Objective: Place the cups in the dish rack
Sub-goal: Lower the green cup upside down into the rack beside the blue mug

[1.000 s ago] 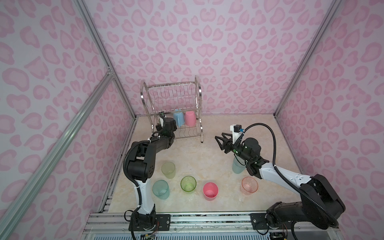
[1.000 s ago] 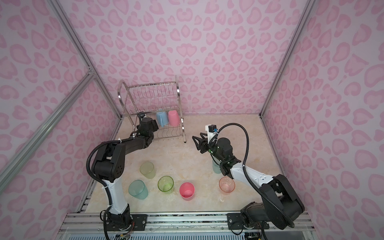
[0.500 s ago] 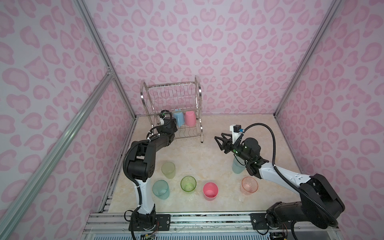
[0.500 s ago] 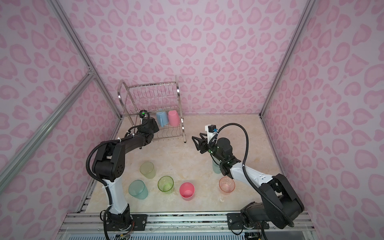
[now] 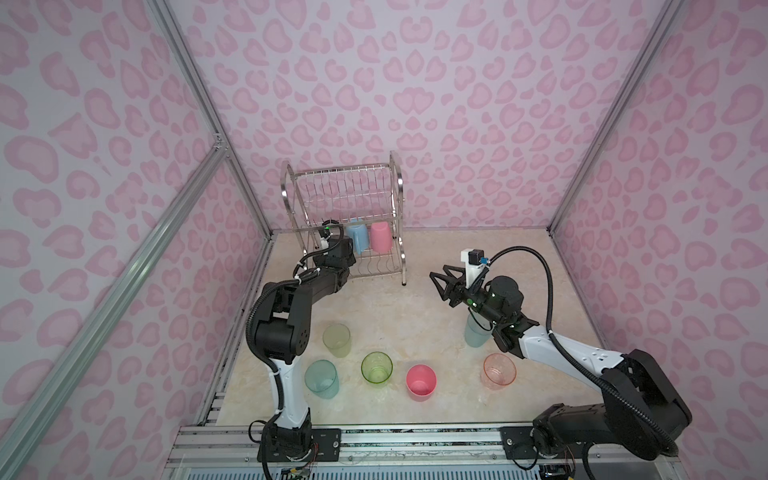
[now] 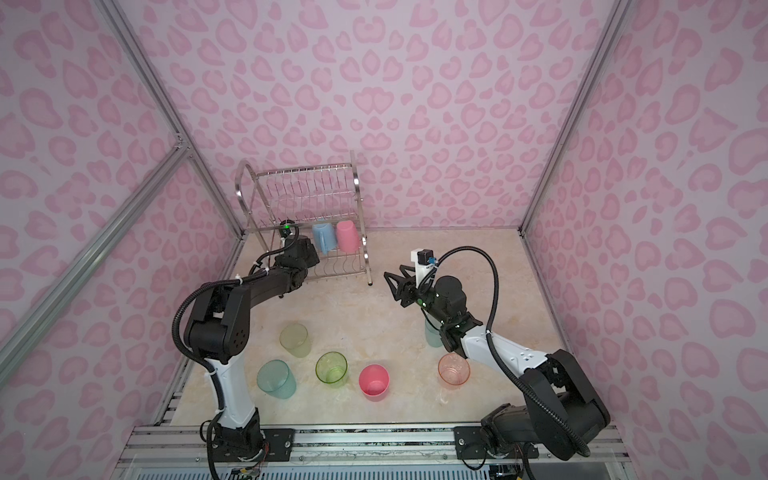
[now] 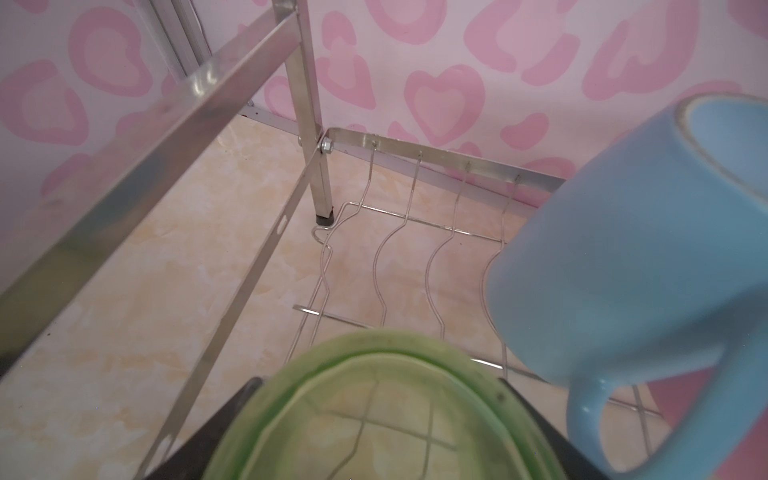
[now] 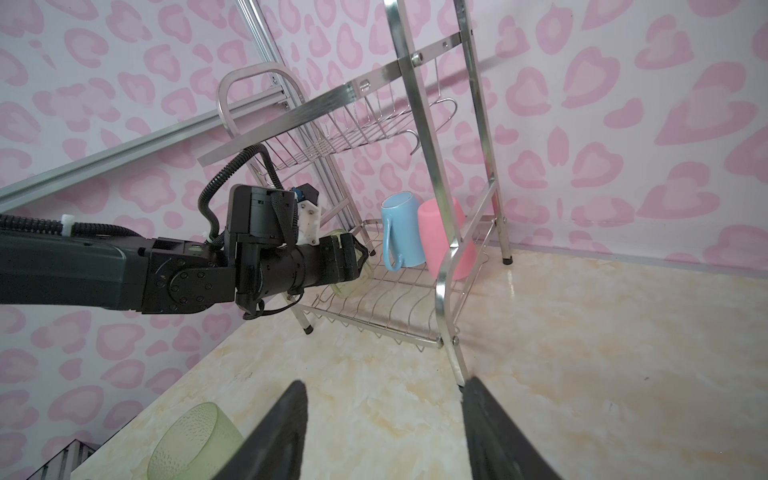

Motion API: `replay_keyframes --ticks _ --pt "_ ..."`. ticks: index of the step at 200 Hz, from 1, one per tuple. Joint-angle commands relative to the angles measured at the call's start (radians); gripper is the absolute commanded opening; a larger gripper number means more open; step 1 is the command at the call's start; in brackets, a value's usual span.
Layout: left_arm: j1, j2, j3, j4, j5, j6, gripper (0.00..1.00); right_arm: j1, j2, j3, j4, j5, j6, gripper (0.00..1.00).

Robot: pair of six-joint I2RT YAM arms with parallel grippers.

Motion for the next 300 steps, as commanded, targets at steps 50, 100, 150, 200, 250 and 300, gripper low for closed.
replay_keyframes --ticks 50,100,150,200,250,300 --pt "0.002 -0.059 -0.004 -0.005 -0.02 0.058 1.0 0.0 0.003 0.009 0.017 -0.021 -0.002 0.6" --pt "-0.001 -0.087 -0.039 -0.029 -0.02 0.046 0.96 0.001 0.006 0.013 0.016 -0.024 0.0 0.6" --pt "-0.006 -0.112 -0.086 -0.04 -0.017 0.017 0.9 -0.001 0.006 0.011 0.02 -0.025 0.002 0.6" --pt "-0.006 -0.082 -0.059 -0.039 -0.017 0.021 0.76 0.0 0.009 0.007 0.027 -0.027 0.008 0.59" --pt "-0.004 -0.048 -0.008 -0.02 -0.029 0.05 0.69 0.0 0.011 0.004 0.026 -0.018 0.01 0.59" --pt "-0.001 -0.009 0.047 -0.02 -0.042 0.068 0.69 0.0 0.023 0.005 0.028 -0.013 0.009 0.59"
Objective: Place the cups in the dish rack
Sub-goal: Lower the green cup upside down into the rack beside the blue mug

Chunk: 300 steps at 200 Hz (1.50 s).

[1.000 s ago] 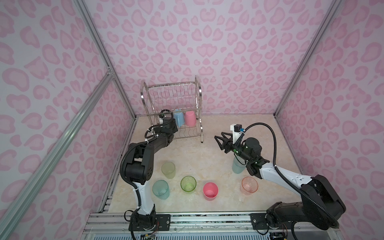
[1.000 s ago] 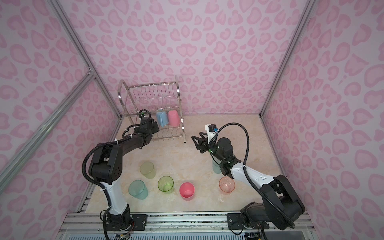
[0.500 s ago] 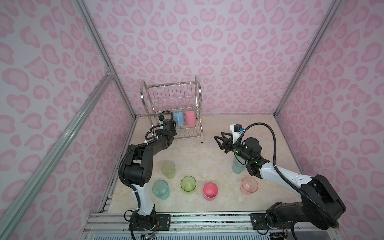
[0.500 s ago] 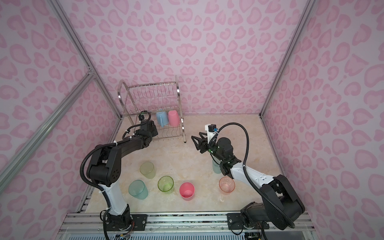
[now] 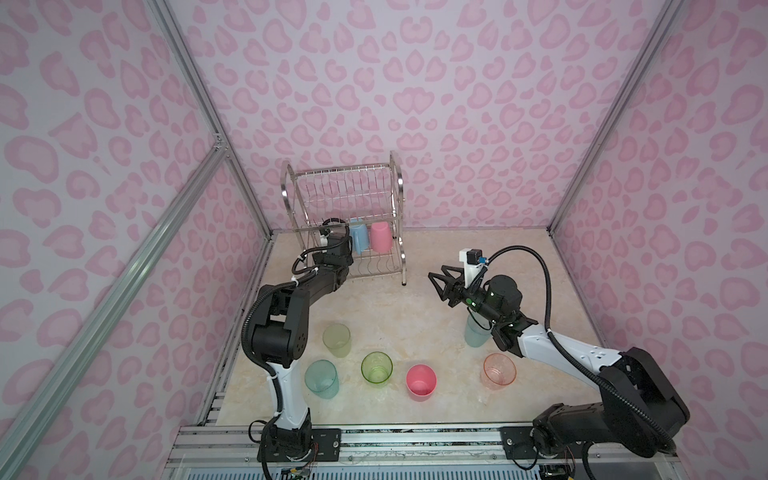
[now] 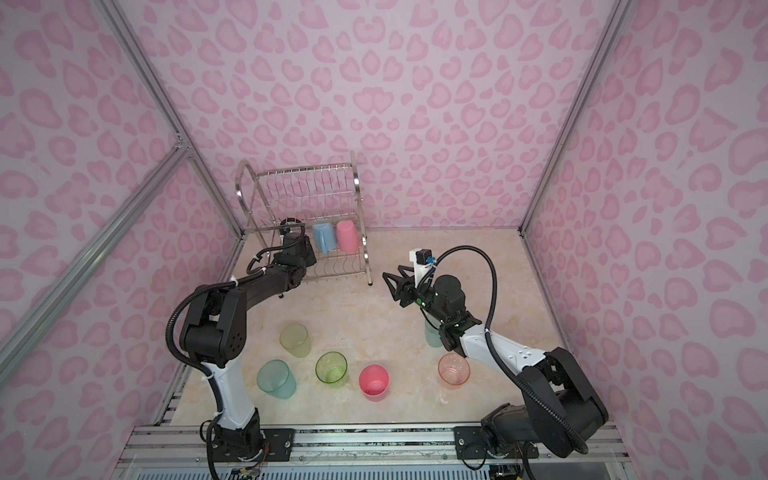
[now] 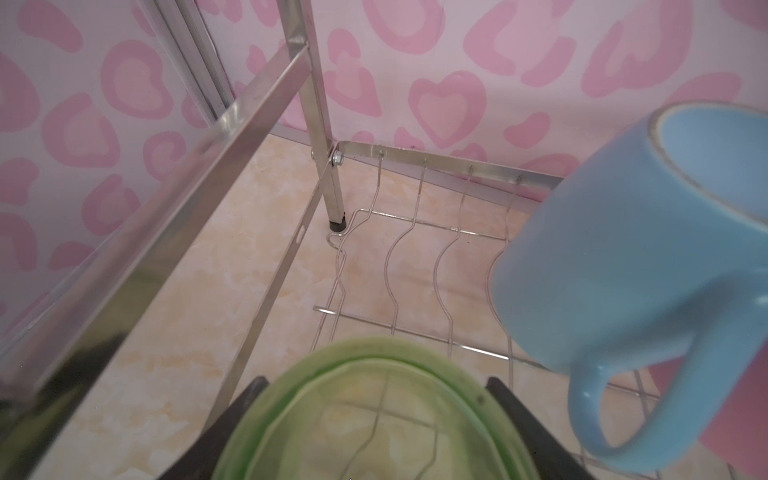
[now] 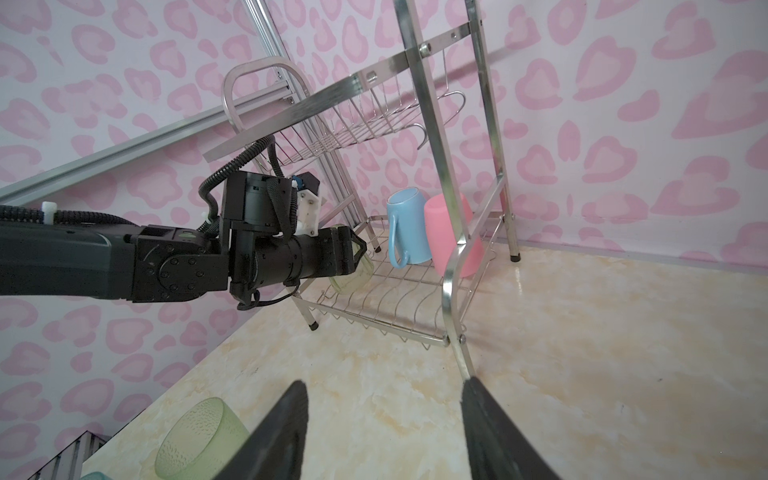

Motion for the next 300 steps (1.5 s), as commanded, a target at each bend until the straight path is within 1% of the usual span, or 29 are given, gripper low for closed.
replay_keyframes --ticks 1,8,16,94,152,190,221,250,273,287,291,300 --pt "0.003 0.023 0.026 0.032 -0.018 0.017 0.69 0.0 0.008 -0.004 0.028 0.007 0.004 0.59" --pt "0.004 0.028 0.026 0.032 -0.019 0.016 0.69 -0.001 0.01 -0.003 0.028 0.007 0.004 0.59" --pt "0.006 0.037 0.065 0.032 -0.017 0.016 0.69 0.0 0.01 -0.002 0.027 0.008 0.005 0.59" --pt "0.02 0.115 0.166 0.031 -0.004 0.023 0.69 0.001 0.034 0.009 0.025 0.007 0.007 0.58" --pt "0.03 0.142 0.172 0.026 0.013 -0.002 0.71 0.0 0.054 0.019 0.031 0.004 0.008 0.58" --pt "0.055 0.15 0.177 0.025 0.036 -0.035 0.72 0.0 0.065 0.025 0.033 -0.002 0.01 0.58" --pt "0.061 0.162 0.195 0.02 0.044 -0.04 0.77 0.0 0.068 0.03 0.028 -0.003 0.006 0.58" --pt "0.063 0.164 0.198 0.021 0.051 -0.04 0.92 0.0 0.076 0.039 0.027 -0.008 0.005 0.58" --pt "0.063 0.149 0.174 0.032 0.059 -0.04 0.96 0.0 0.085 0.049 0.024 -0.017 0.008 0.58" --pt "0.064 0.137 0.158 0.032 0.059 -0.044 0.96 -0.001 0.088 0.052 0.027 -0.021 0.011 0.58" --pt "0.063 0.135 0.152 0.061 0.062 -0.044 0.97 0.0 0.091 0.053 0.028 -0.022 0.012 0.58" --pt "0.063 0.125 0.142 0.068 0.064 -0.044 0.97 0.0 0.091 0.053 0.031 -0.025 0.013 0.58"
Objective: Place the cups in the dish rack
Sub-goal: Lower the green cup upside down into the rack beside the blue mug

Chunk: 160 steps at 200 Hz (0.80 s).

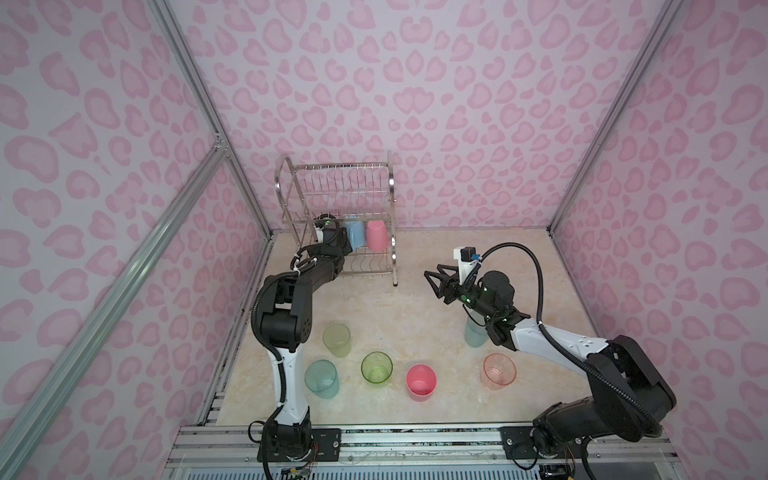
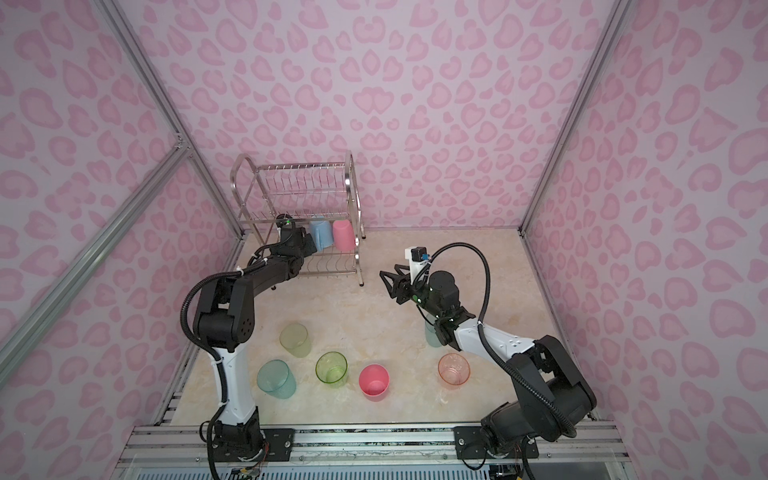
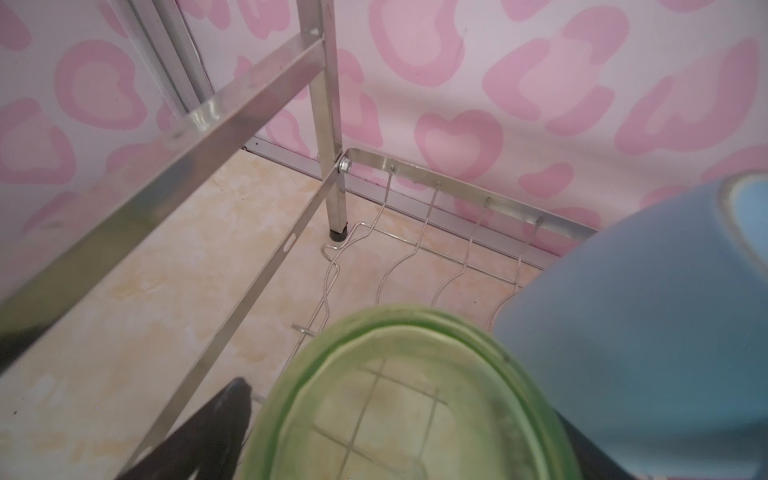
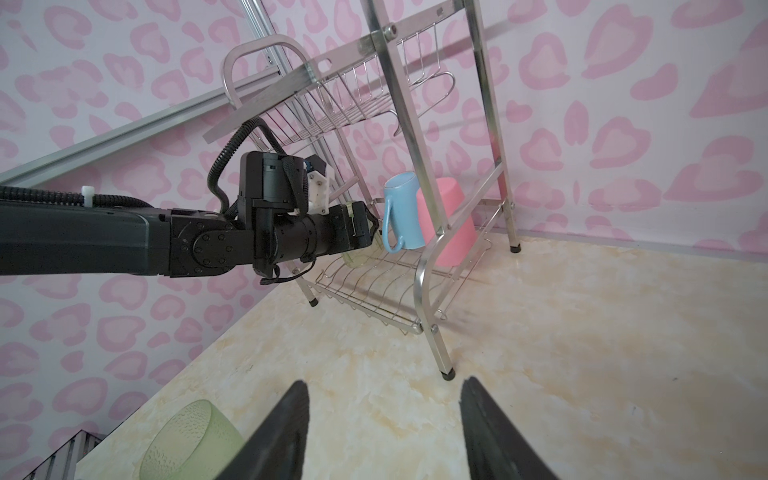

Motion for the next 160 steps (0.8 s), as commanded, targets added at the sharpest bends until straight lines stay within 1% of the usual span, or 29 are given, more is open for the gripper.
replay_keyframes --ticks 1,42,102,106,115,136,160 --pt "0.003 -0.03 -0.023 0.061 0.011 -0.017 0.97 0.001 0.007 0.004 0.027 -0.016 0.01 0.58" --pt "0.002 -0.064 -0.067 0.085 0.024 -0.02 0.97 0.0 0.009 0.002 0.032 -0.024 0.016 0.58" --pt "0.0 -0.103 -0.126 0.126 0.041 -0.011 0.96 0.004 0.0 -0.009 0.042 -0.034 0.022 0.58" --pt "-0.001 -0.105 -0.156 0.131 0.041 -0.009 0.95 0.003 0.0 -0.009 0.042 -0.034 0.022 0.58" --pt "0.001 -0.11 -0.169 0.139 0.043 -0.009 0.95 0.005 0.0 -0.012 0.044 -0.034 0.022 0.58" --pt "0.001 -0.118 -0.186 0.154 0.052 -0.005 0.93 0.006 -0.001 -0.014 0.046 -0.036 0.022 0.58" --pt "-0.002 -0.12 -0.188 0.154 0.057 -0.003 0.87 0.008 -0.005 -0.018 0.049 -0.033 0.022 0.58"
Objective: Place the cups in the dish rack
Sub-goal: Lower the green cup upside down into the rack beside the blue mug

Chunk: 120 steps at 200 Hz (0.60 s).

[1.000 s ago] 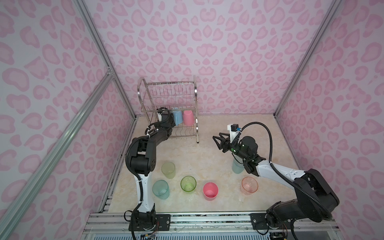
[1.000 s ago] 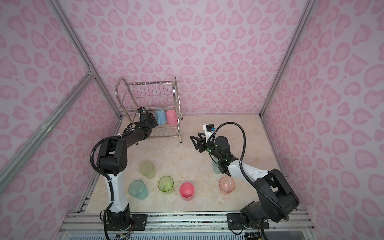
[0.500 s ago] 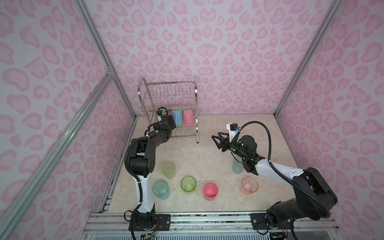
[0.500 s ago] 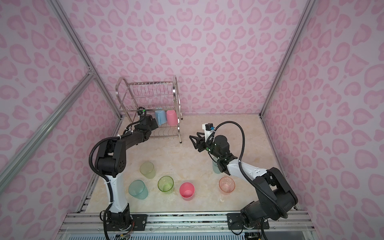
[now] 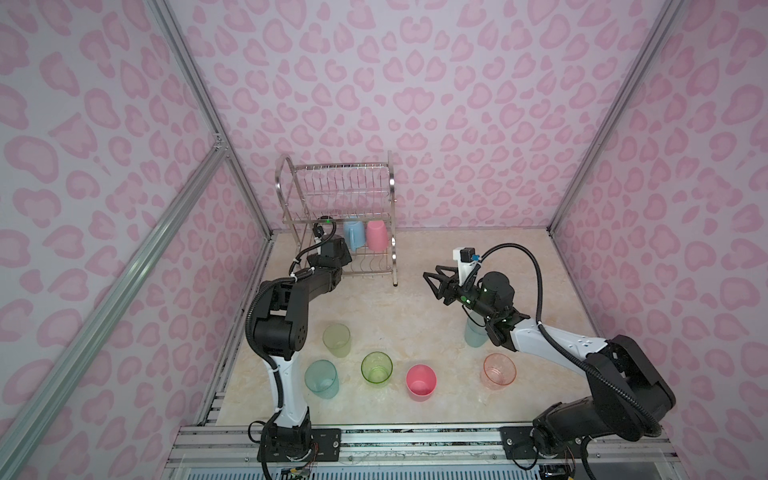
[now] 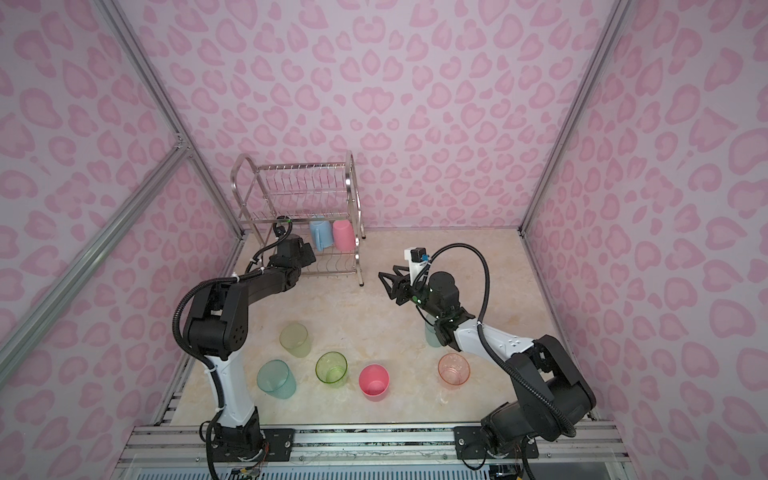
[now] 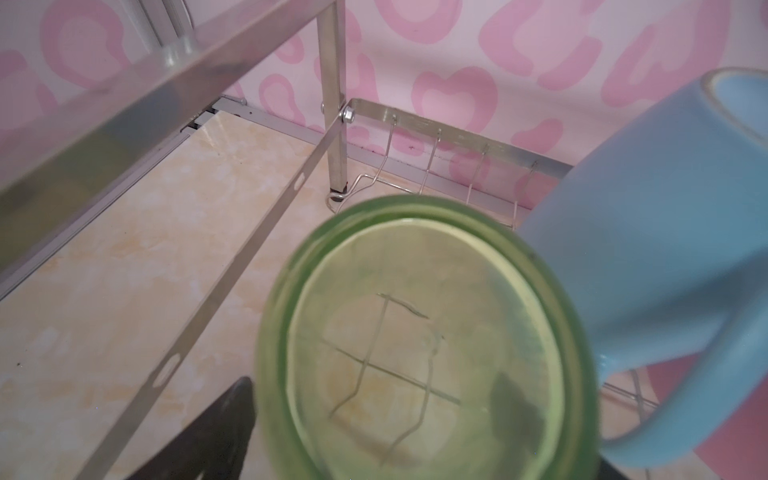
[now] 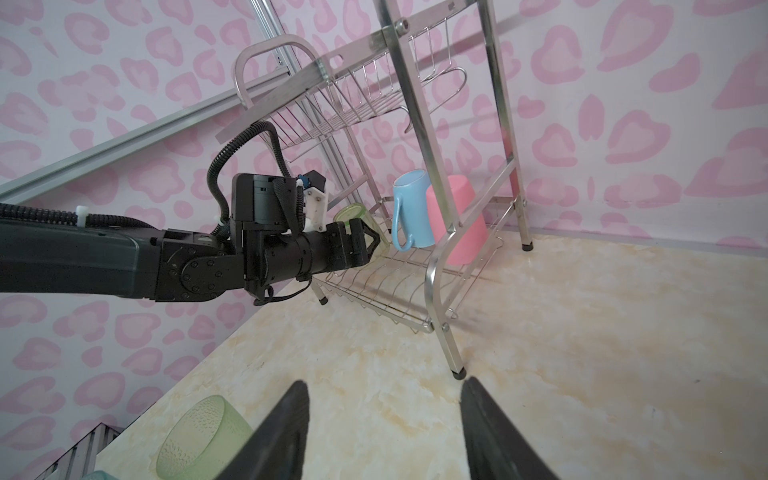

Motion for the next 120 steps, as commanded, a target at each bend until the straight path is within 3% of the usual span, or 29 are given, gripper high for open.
replay_keyframes --ticks 1,120 --pt "0.0 -0.026 -0.005 0.05 0.003 0.0 0.86 0.004 -0.005 -0.009 0.031 -0.009 0.005 0.58" --pt "0.002 0.012 0.038 0.061 0.004 0.007 0.55 0.004 0.001 -0.006 0.03 0.0 0.004 0.58"
